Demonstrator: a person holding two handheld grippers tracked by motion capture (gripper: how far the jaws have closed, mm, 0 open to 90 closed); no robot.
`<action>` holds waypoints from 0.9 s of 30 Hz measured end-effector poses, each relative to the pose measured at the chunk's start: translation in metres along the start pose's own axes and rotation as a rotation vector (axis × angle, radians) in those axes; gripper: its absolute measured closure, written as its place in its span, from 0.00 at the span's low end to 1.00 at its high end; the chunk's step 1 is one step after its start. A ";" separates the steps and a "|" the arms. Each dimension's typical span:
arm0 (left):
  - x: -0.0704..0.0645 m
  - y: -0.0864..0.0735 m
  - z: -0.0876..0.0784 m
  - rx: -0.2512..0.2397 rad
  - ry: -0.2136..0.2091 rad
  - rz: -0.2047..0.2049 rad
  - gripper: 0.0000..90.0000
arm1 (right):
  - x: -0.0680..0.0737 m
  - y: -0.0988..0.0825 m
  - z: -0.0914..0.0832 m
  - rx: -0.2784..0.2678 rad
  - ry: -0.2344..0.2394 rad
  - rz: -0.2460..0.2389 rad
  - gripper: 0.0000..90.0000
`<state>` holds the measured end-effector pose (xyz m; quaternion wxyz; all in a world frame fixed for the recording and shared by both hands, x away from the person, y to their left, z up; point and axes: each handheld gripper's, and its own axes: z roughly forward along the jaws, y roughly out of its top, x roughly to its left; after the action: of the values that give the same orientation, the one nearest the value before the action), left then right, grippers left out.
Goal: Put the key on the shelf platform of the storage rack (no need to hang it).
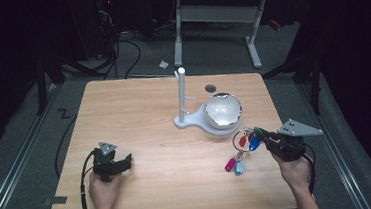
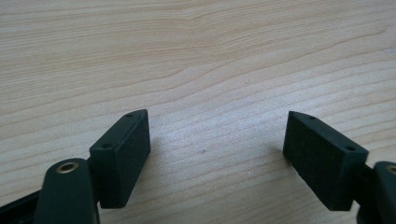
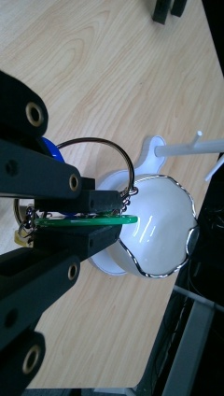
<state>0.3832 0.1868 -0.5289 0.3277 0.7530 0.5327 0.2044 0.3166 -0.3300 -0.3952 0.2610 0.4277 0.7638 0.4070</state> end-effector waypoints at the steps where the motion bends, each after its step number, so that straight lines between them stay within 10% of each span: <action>1: 0.000 0.000 0.000 0.000 0.000 0.000 0.26 | -0.001 0.003 -0.002 -0.006 0.000 0.004 0.94; 27: 0.000 0.000 0.000 0.001 -0.003 -0.002 0.26 | -0.013 0.059 -0.011 -0.066 0.028 -0.026 0.94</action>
<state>0.3832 0.1872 -0.5287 0.3282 0.7529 0.5331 0.2028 0.3411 -0.3276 -0.3390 0.2695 0.4029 0.7591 0.4345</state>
